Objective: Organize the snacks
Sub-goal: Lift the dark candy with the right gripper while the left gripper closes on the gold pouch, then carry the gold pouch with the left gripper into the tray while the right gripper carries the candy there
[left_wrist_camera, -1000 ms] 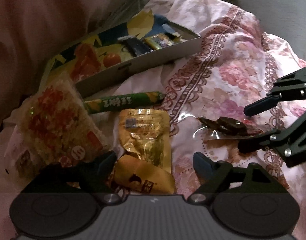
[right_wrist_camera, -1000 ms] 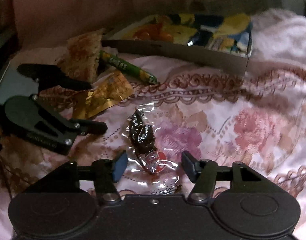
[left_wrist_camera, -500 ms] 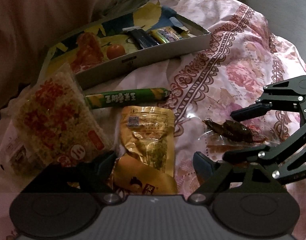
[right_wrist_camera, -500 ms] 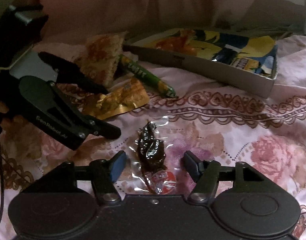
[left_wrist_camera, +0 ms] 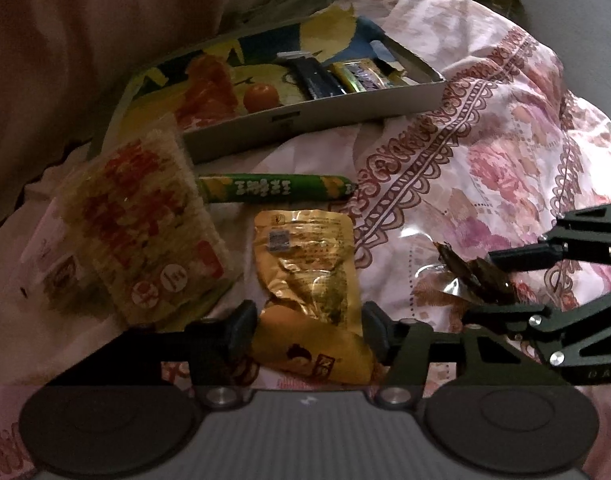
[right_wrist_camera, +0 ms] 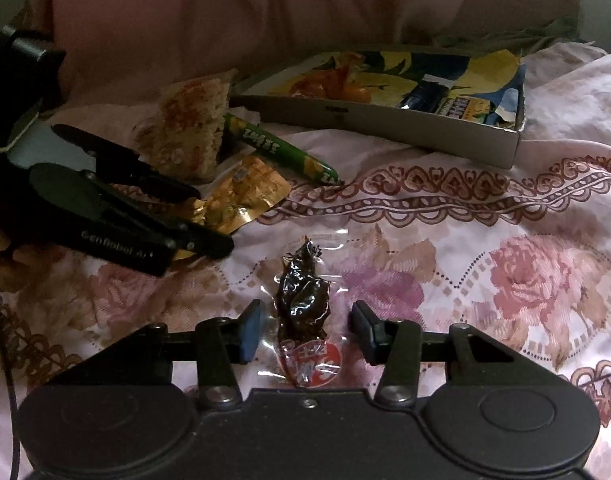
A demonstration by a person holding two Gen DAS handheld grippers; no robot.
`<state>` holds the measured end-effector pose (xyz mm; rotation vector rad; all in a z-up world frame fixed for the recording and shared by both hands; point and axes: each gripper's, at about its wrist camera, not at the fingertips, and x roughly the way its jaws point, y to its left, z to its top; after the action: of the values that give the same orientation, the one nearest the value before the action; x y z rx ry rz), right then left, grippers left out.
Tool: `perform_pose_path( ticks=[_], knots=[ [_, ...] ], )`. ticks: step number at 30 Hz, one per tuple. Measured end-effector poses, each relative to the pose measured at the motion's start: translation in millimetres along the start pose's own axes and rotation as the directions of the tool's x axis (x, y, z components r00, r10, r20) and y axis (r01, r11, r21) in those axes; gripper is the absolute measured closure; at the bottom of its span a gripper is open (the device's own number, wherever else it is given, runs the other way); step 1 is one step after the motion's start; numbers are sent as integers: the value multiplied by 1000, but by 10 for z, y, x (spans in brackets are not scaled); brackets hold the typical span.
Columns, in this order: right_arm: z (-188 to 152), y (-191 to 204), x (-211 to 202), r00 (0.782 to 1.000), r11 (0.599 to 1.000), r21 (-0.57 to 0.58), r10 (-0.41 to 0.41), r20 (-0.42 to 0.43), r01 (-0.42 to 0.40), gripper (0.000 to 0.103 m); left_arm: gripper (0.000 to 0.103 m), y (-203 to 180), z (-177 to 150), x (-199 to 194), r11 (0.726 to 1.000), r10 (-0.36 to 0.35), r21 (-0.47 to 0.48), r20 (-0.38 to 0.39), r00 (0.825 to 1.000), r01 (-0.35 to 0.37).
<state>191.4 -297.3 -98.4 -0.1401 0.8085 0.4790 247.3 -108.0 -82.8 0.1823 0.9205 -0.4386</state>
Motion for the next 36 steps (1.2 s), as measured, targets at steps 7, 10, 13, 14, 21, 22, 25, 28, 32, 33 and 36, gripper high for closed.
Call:
perform_pose_path(
  ticks=[7,10,13,14,21,22,25,28,32,33,36],
  knots=[
    [-1,28,36,1000,1000,14,-21,8,21,53,40,41,50,89,998,4,-61,-11,1000,-5],
    [-3,44,46,999,999,23,-33,13,32,54,43,28,43,77,998,9,-54,-8,1000,-10],
    [-6,64,44,999,999,28,-44,17,44,54,44,25,24,43,998,9,-62,-4,1000,-9],
    [-7,72,43,999,998,28,-48,17,48,54,44,23,18,31,998,8,-67,-4,1000,-9],
    [-8,116,-15,998,998,31,-60,36,59,54,45,-5,-21,-123,995,-7,-104,8,1000,8],
    [-5,122,-34,997,998,32,-60,42,58,54,45,-13,-29,-157,994,-9,-110,16,1000,11],
    [6,146,-99,996,998,31,-64,63,62,54,45,-63,-36,-243,995,-1,-103,43,999,5],
    [21,155,-159,993,996,35,-80,87,77,54,45,-103,-20,-322,995,7,-98,67,998,0],
    [57,117,-247,987,993,70,-103,127,95,54,45,-137,58,-413,996,14,-87,106,994,-4],
    [68,107,-272,984,992,83,-108,140,97,54,44,-148,93,-432,997,15,-82,118,993,-6],
    [132,80,-337,974,988,106,-132,187,113,54,44,-163,236,-477,996,18,-84,151,988,-5]
  ],
)
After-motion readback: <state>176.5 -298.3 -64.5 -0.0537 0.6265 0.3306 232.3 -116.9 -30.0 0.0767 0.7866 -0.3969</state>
